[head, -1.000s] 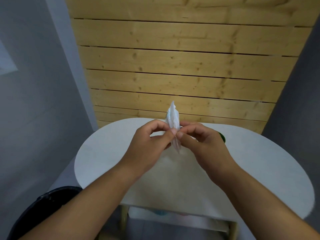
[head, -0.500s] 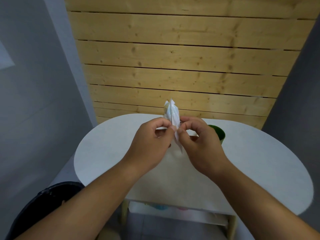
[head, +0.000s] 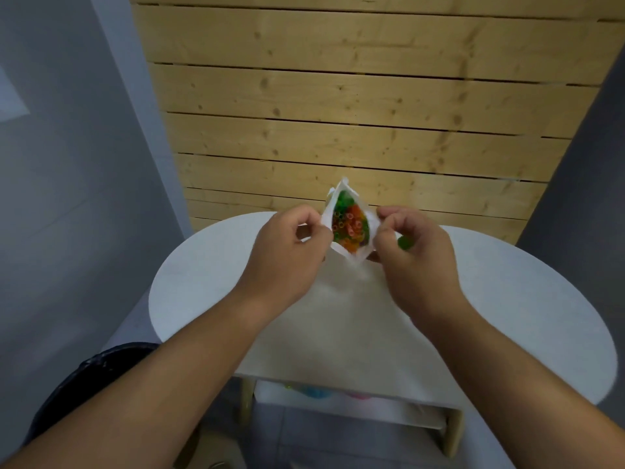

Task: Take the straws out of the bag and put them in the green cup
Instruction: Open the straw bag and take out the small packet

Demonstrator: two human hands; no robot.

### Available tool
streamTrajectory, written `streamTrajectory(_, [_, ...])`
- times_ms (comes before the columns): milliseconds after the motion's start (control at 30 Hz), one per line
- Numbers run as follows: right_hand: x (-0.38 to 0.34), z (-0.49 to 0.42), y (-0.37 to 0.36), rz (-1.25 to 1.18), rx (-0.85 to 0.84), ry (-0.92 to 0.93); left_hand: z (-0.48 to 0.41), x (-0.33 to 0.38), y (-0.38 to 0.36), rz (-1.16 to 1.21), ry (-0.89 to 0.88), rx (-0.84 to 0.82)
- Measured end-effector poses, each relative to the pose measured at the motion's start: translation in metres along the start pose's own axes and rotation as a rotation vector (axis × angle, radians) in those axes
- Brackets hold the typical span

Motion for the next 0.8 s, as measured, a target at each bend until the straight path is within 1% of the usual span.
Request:
streamTrajectory(67, [0.005, -0.003, 0.002, -0.066, -0.018, -0.050, -0.001, -0.004, 0.001, 0.041, 0.032, -0.015])
streamTrajectory(133, [0.002, 0.000, 0.000, -0.070, -0.038, -0.032, 0.002, 0.001, -0.006, 0.022, 0.008, -0.037])
streamTrajectory(267, [-0.009, 0.005, -0.009, 0.071, -0.106, 0.055, 0.005, 0.012, -0.013, -0.018, -0.085, -0.039])
streamTrajectory(367, [-0.012, 0.000, -0.005, 0.129, -0.088, 0.125, 0.003, 0.009, -0.012, -0.032, -0.090, -0.026])
streamTrajectory(467, [-0.012, -0.004, -0.001, 0.158, -0.076, 0.121, 0.006, 0.009, -0.015, -0.007, -0.081, -0.039])
streamTrajectory(533, [-0.010, -0.006, 0.006, 0.103, -0.020, 0.086, 0.007, 0.000, -0.020, 0.056, 0.013, -0.064])
streamTrajectory(567, [-0.008, -0.007, 0.011, 0.040, 0.015, 0.050, 0.007, -0.010, -0.023, 0.092, 0.097, -0.076])
streamTrajectory(600, [-0.006, -0.008, 0.014, -0.053, 0.042, -0.001, 0.007, -0.023, -0.028, 0.129, 0.209, -0.096])
streamTrajectory(667, [0.001, -0.009, 0.016, -0.267, 0.063, -0.132, 0.013, -0.055, -0.045, 0.235, 0.489, -0.180])
streamTrajectory(733, [0.007, -0.008, 0.012, -0.443, 0.048, -0.253, 0.023, -0.078, -0.067, 0.465, 0.728, -0.292])
streamTrajectory(767, [0.012, -0.006, 0.010, -0.517, 0.043, -0.311, 0.027, -0.082, -0.078, 0.616, 0.791, -0.339])
streamTrajectory(800, [0.017, -0.005, 0.006, -0.590, 0.035, -0.370, 0.027, -0.082, -0.087, 0.767, 0.810, -0.367])
Point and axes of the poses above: each hand's wrist, its own z-axis away from the middle knuckle, its own y-axis out of the back of the hand, x = y × z, the point moved 9 cm from there along -z, towards the middle knuckle, and after that the axes turned 6 degrees about -z, right-handed, at the moved point
